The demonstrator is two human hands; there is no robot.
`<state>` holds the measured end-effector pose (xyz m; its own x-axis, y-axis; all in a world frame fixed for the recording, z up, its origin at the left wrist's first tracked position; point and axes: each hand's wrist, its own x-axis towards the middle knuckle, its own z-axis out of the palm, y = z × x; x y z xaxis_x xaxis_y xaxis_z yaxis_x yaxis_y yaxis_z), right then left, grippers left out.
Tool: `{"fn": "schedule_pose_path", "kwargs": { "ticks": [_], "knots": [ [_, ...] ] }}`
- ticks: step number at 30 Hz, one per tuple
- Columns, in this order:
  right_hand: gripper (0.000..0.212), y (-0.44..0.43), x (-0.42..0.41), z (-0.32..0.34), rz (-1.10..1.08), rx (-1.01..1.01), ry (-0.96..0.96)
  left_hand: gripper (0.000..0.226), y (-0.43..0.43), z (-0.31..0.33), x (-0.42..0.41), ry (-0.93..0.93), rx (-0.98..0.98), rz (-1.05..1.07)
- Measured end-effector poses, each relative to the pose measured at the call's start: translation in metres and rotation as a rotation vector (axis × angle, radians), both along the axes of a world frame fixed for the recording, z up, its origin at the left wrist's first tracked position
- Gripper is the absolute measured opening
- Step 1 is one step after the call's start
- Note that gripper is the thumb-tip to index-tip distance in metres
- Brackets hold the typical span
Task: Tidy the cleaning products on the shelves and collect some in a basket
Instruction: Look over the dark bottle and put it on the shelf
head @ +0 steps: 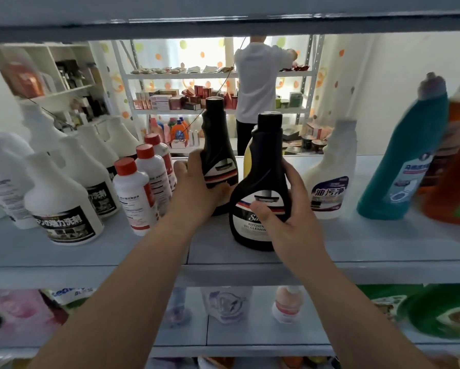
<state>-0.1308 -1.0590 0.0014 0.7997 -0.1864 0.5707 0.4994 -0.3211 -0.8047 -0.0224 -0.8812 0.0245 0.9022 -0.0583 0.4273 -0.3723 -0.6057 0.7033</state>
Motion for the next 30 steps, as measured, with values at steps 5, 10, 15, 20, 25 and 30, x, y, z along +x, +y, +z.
{"fn": "schedule_pose_path", "kwargs": {
  "ticks": [5, 10, 15, 20, 25, 30],
  "knots": [
    [0.069, 0.000, -0.003, -0.003, -0.012, -0.003, -0.009, 0.081, 0.026, -0.009, -0.058, -0.070, -0.066, -0.069],
    [0.067, 0.011, -0.005, -0.002, -0.053, -0.054, -0.018, 0.085, 0.061, -0.011, -0.088, -0.047, -0.179, -0.091],
    [0.082, 0.032, 0.000, 0.001, -0.093, -0.141, 0.006, 0.084, 0.097, -0.005, -0.112, 0.028, -0.255, -0.222],
    [0.103, 0.057, 0.012, 0.020, -0.210, -0.513, -0.026, 0.072, 0.121, -0.002, -0.124, 0.085, -0.282, -0.283],
    [0.084, 0.079, 0.022, 0.035, -0.322, -0.887, -0.042, 0.069, 0.134, -0.003, -0.127, 0.119, -0.283, -0.250],
    [0.062, 0.088, 0.051, 0.044, -0.385, -1.014, 0.099, 0.069, 0.140, -0.002, -0.128, 0.145, -0.306, -0.197]
  ]
}}
